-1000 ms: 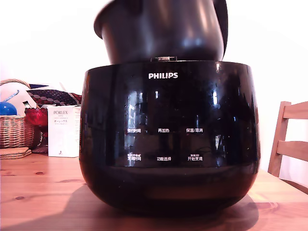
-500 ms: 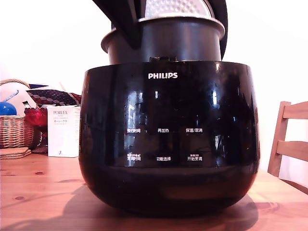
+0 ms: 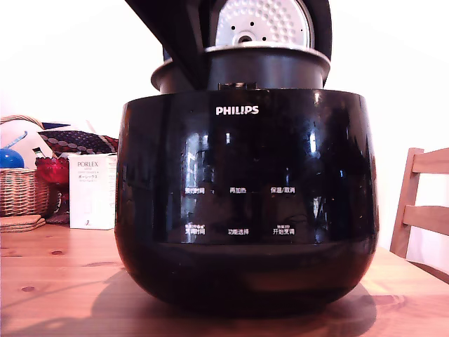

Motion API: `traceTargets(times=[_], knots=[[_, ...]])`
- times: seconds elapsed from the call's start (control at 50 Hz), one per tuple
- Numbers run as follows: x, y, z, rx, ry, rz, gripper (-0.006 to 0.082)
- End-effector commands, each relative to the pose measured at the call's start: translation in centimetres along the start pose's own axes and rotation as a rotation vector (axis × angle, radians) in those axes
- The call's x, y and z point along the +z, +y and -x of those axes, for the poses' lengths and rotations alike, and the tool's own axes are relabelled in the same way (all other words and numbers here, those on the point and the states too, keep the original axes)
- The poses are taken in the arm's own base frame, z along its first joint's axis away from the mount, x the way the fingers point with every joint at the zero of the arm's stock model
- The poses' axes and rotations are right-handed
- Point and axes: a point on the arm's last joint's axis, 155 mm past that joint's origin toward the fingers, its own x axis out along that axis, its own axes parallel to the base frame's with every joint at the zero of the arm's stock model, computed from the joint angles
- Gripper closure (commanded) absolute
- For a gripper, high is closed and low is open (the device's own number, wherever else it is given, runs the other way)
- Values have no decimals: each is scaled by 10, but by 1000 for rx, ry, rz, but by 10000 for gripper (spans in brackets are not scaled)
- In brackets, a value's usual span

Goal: Place the pot you are holding inside the rice cooker

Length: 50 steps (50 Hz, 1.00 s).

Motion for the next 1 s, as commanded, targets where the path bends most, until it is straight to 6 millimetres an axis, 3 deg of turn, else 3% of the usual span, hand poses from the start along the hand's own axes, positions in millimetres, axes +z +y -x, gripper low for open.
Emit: traceTargets(times=[0.0, 0.82, 0.98], knots=[[10, -3, 6, -5, -28, -22, 791], [21, -13, -7, -77, -59, -23, 791], [20, -13, -7, -76, -58, -23, 737]])
